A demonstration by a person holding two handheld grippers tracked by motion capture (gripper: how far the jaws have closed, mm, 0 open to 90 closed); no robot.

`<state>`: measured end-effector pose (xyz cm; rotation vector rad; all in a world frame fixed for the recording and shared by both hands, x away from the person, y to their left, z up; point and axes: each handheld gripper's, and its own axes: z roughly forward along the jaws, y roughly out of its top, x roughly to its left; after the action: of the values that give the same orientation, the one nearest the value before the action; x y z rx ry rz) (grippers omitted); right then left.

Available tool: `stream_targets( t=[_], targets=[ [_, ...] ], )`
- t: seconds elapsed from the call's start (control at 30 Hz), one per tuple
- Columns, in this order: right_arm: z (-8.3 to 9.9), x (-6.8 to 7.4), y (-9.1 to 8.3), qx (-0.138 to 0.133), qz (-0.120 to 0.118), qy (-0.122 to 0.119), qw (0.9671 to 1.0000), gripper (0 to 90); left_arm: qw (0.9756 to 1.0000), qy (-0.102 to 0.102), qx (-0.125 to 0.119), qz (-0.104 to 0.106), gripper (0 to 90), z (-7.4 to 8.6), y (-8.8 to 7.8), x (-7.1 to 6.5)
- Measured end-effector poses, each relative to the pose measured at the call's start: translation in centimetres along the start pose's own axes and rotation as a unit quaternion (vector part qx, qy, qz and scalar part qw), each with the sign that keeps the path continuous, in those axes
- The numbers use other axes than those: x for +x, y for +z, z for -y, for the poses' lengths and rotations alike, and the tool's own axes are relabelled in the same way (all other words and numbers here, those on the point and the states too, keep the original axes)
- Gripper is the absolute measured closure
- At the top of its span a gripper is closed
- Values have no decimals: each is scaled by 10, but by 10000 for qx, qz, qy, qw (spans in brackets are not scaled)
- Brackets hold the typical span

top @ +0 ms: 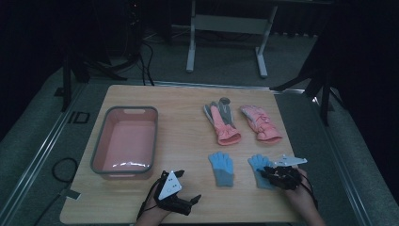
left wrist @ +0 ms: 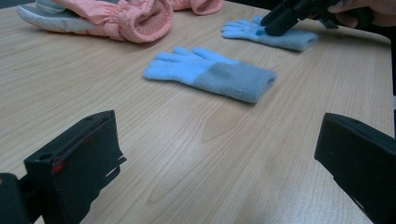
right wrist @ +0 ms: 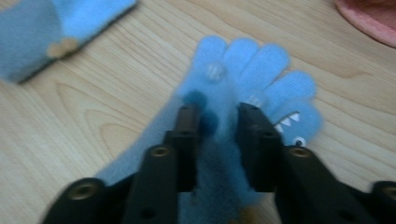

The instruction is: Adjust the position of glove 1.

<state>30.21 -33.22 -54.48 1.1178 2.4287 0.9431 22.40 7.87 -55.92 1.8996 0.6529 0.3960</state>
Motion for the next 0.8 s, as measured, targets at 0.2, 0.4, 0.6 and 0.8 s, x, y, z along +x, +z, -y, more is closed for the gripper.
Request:
stream_targets(
  t=[0.2, 0.4, 0.6, 0.8],
  targets=[
    [0, 8, 2, -50, 305, -37, 9995, 847, 10000, -23, 11, -32, 2, 0, 0, 0],
    [-7, 12, -2, -83, 451, 310, 9985, 866, 10000, -51, 25, -34, 2, 0, 0, 1],
    [-38, 25, -24, -485, 617, 465, 9958, 868, 10000, -16, 24, -33, 2, 0, 0, 0],
    [-72, 45, -39, -746, 639, 336, 9946, 868, 10000, -20, 24, -24, 2, 0, 1, 0]
  ],
)
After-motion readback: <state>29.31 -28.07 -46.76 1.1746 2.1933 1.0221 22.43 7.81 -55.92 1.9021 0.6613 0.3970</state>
